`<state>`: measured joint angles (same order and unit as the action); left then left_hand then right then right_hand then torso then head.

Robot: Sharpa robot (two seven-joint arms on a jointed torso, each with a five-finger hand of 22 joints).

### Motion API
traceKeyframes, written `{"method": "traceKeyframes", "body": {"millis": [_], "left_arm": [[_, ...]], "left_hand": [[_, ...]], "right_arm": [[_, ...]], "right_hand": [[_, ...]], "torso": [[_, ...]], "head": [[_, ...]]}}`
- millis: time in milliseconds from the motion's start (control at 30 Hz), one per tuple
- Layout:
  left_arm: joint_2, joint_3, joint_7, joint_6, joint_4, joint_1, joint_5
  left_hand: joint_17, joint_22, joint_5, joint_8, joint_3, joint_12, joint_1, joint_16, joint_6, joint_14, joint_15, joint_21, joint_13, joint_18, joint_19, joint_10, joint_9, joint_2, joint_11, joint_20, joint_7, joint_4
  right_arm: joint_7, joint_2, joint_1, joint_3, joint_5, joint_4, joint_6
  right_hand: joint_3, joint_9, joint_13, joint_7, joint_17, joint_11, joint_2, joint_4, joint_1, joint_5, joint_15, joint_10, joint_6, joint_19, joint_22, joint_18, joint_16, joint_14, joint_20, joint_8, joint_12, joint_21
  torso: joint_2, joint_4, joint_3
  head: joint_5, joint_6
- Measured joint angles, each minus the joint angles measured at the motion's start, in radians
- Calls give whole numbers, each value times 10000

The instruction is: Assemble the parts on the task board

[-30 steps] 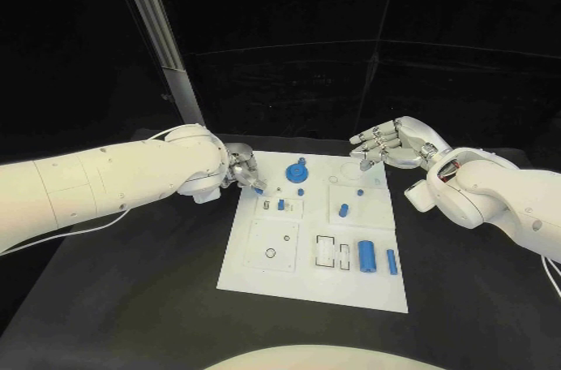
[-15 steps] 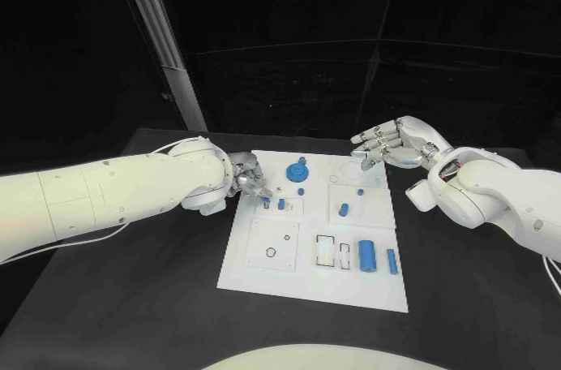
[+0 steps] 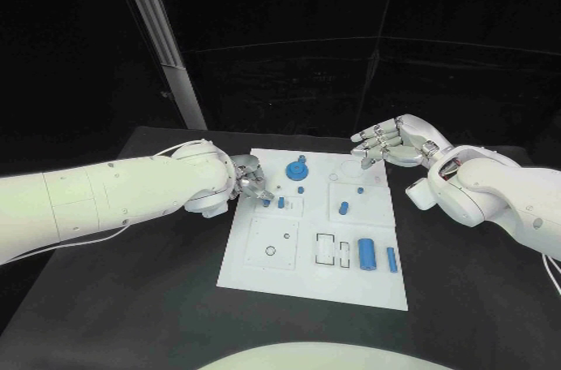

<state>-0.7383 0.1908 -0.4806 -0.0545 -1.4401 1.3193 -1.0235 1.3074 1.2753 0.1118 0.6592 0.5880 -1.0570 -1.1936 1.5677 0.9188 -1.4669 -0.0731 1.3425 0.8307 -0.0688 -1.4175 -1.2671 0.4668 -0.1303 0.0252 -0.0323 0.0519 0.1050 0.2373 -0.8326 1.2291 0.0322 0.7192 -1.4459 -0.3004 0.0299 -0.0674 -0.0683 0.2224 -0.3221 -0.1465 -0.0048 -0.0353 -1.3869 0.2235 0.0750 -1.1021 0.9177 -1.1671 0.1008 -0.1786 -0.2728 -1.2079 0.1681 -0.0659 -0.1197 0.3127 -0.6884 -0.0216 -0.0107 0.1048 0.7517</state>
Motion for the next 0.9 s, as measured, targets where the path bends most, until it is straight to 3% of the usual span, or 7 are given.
{"method": "traceKeyframes", "body": {"millis": [333, 900], "left_arm": [[71, 100, -175, 71, 88, 7, -101], [97, 115, -338, 123, 93, 15, -219]], "left_hand": [[0, 2, -8, 49, 0, 0, 2, 0, -1, 0, 0, 0, 17, 0, 0, -1, 19, 0, -3, 0, 1, -1], [0, 42, -37, 37, 1, -41, 47, 0, 37, 0, 0, 60, 71, 0, -34, -55, 8, -40, 17, 33, -35, -1]], "right_arm": [[-1, -2, 0, 0, 0, -3, 5], [-2, -1, 0, 1, 0, 0, 8]], "right_hand": [[0, 0, -1, 0, -1, 0, 0, 0, 0, 0, 0, 0, 0, 0, 0, 0, 0, 0, 0, 0, 0, 0], [0, 0, -3, 0, -2, 0, 0, 0, 0, 0, 0, 0, 0, 0, 1, -1, 0, 0, 0, 0, 1, 0]], "torso": [[1, 3, 0], [2, 1, 1]], "head": [[-11, 26], [6, 76]]}}
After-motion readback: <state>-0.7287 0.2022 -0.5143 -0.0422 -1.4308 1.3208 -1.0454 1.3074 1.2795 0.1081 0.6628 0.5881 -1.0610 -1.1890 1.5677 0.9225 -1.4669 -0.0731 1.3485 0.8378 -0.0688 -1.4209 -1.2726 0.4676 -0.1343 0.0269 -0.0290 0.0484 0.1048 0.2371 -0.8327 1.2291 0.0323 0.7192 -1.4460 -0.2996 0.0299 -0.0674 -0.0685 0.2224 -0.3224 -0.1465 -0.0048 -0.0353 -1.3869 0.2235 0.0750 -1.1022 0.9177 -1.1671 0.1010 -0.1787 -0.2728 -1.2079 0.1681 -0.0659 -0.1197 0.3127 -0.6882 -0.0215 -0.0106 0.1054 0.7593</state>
